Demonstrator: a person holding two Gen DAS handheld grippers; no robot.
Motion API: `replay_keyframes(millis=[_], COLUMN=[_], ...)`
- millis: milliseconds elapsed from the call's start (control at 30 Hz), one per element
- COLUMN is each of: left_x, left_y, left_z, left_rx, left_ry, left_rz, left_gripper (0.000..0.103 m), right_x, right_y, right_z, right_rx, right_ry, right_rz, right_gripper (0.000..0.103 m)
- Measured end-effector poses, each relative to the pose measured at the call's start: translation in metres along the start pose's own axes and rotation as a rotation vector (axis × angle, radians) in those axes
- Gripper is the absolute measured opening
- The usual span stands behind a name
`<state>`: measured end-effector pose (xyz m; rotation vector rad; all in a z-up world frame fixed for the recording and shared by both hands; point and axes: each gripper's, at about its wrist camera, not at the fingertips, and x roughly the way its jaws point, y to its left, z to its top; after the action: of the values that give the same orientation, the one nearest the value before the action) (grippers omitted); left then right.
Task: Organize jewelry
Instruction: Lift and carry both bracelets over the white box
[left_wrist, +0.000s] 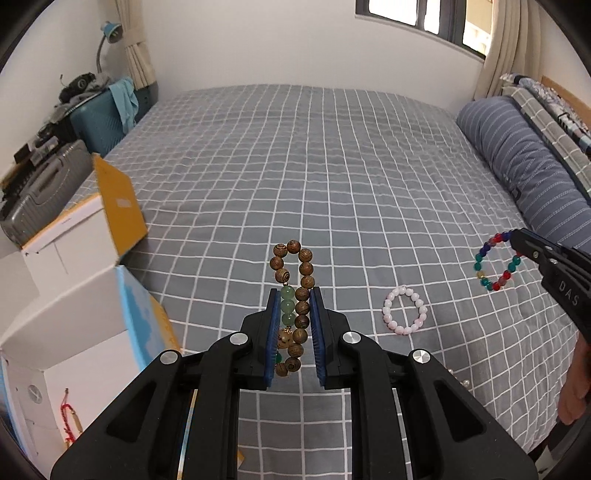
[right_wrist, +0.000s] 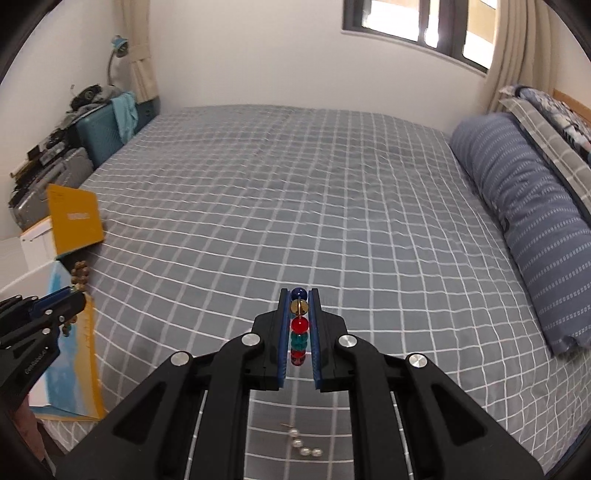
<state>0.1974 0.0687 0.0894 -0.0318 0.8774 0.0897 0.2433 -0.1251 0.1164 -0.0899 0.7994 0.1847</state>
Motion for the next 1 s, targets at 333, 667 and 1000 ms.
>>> replay_keyframes(millis=[333,667,1000], left_x=[-0.055,-0.091,-0.119], left_y=[0.043,0.108,0.180], left_z=[-0.013,-0.045,-0.078], left_rx=[-0.065,-0.162,-0.273], left_ry=[-0.075,-0.097,-0.097], left_rz=[0.028,0.088,0.192], left_gripper=[0.015,0.016,0.016], right_x=[-0.027,-0.044,-0.062], right_y=[0.060,0.133,0.222], right_z=[0.005,0.004,-0.004], right_rx=[-0.063,-0.132,-0.237], right_ry=[-0.054,-0.077,-0.090], right_rz=[0.098,0.220,0.346], right_gripper=[0.009,0.009,0.009])
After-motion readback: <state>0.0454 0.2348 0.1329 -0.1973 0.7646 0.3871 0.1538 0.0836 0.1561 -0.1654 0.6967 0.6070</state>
